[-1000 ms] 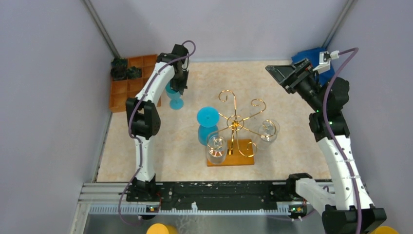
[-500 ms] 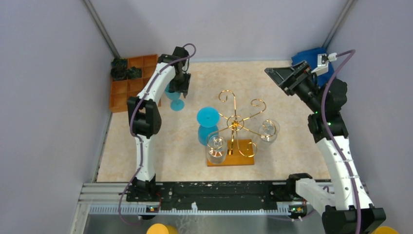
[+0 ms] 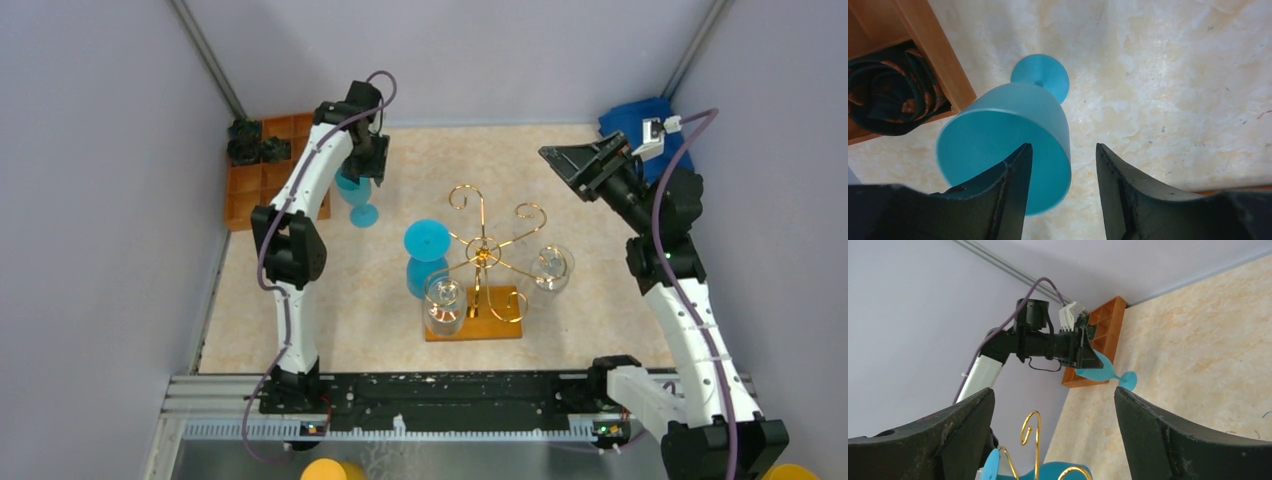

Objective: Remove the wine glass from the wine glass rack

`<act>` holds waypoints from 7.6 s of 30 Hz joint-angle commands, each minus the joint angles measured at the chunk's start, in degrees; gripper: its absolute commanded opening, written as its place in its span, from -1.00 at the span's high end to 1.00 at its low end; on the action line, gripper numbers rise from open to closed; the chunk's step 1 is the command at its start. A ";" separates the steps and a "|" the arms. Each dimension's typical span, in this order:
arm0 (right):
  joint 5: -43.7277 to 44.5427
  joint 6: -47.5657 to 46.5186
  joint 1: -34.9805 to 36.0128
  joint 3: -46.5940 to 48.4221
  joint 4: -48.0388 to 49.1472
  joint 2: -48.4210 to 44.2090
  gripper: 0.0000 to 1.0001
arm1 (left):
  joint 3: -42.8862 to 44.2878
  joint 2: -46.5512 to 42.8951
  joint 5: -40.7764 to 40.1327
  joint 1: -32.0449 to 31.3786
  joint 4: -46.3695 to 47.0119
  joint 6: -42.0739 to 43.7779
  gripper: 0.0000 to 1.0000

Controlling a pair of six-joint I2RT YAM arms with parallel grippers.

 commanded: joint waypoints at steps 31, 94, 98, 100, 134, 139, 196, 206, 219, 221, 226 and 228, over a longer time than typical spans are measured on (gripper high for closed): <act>-0.36 -1.58 0.08 -0.62 0.02 -7.14 -0.72 | -50.11 -59.07 52.90 0.08 50.09 -34.50 0.17; -1.37 5.51 0.08 -7.06 10.32 -7.38 -0.66 | -54.91 -65.39 48.49 -7.12 44.84 -33.24 0.24; -1.42 6.05 0.08 -7.14 10.77 -7.10 -0.66 | -55.03 -65.61 48.90 -7.11 43.03 -32.38 0.18; -1.50 6.19 0.05 -7.17 10.97 -6.94 -0.66 | -55.37 -65.80 48.96 -7.13 42.01 -31.88 0.17; -1.34 8.75 0.12 -8.92 13.09 -5.27 -0.63 | -60.96 -71.16 54.89 -7.13 44.47 -36.12 0.35; -1.37 9.15 0.15 -9.08 13.45 -5.44 -0.63 | -61.22 -70.53 54.88 -7.10 45.39 -36.58 0.34; -2.91 15.46 0.15 -14.44 20.66 -5.29 -0.63 | -70.47 -67.83 64.43 -4.89 60.91 -65.81 1.00; -7.15 14.79 0.17 -10.64 21.78 0.84 -0.63 | -64.33 -59.66 66.54 -2.49 63.74 -65.88 1.00; -5.79 11.84 0.17 -10.25 19.38 1.25 -0.64 | -62.29 -55.69 67.33 -2.54 68.09 -68.70 1.00; -5.72 11.90 0.18 -10.48 19.41 1.19 -0.64 | -62.09 -55.84 67.37 -2.55 69.41 -70.41 1.00; -5.85 12.70 0.17 -11.36 20.43 1.56 -0.64 | -59.25 -54.90 67.11 -2.56 66.99 -70.99 1.00; -6.06 13.02 0.21 -11.74 20.82 1.69 -0.64 | -58.76 -54.33 66.91 -2.56 66.21 -71.01 1.00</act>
